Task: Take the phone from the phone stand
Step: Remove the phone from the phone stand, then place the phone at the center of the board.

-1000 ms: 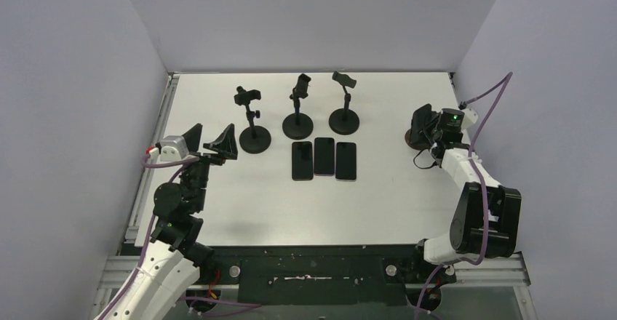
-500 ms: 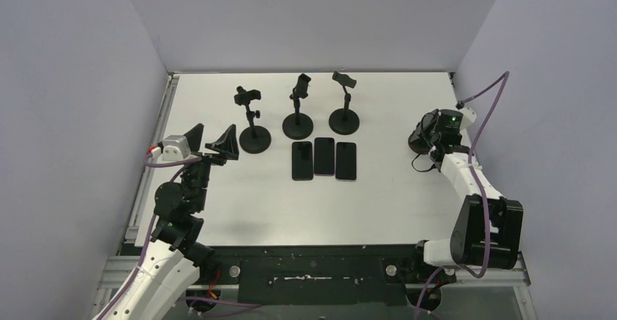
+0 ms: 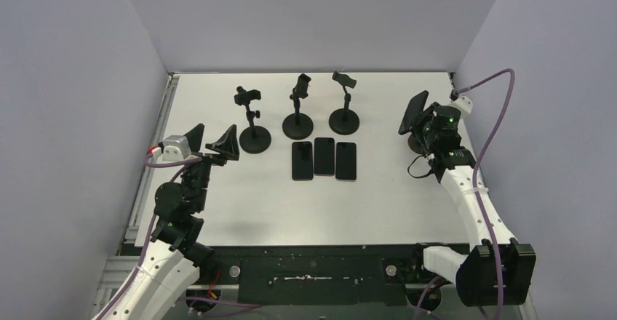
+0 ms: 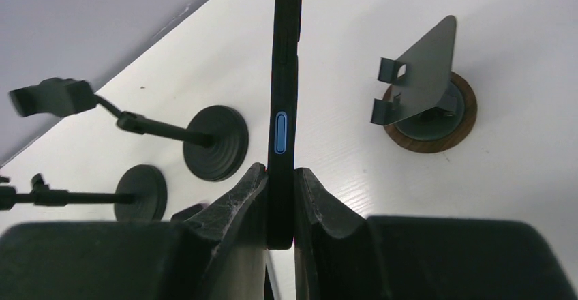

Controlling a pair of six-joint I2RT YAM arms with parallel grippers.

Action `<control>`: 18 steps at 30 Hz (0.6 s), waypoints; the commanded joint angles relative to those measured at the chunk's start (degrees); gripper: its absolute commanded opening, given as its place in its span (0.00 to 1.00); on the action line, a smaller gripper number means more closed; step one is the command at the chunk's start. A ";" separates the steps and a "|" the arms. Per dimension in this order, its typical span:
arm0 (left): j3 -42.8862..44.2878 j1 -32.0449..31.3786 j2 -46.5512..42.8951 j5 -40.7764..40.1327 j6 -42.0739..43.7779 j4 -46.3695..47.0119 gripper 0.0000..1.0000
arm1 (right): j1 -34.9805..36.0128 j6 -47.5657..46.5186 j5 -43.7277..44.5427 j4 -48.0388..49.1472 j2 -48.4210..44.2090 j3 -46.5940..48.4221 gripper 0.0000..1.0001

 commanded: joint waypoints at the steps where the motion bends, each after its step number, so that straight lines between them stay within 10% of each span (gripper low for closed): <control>1: 0.27 -0.29 -0.18 0.69 0.45 2.08 0.96 | 1.81 2.44 -4.61 3.08 -3.60 1.13 0.00; 18: 0.27 -0.53 0.25 1.30 -0.29 1.98 0.96 | 3.29 2.99 -21.95 7.46 1.15 -8.01 0.00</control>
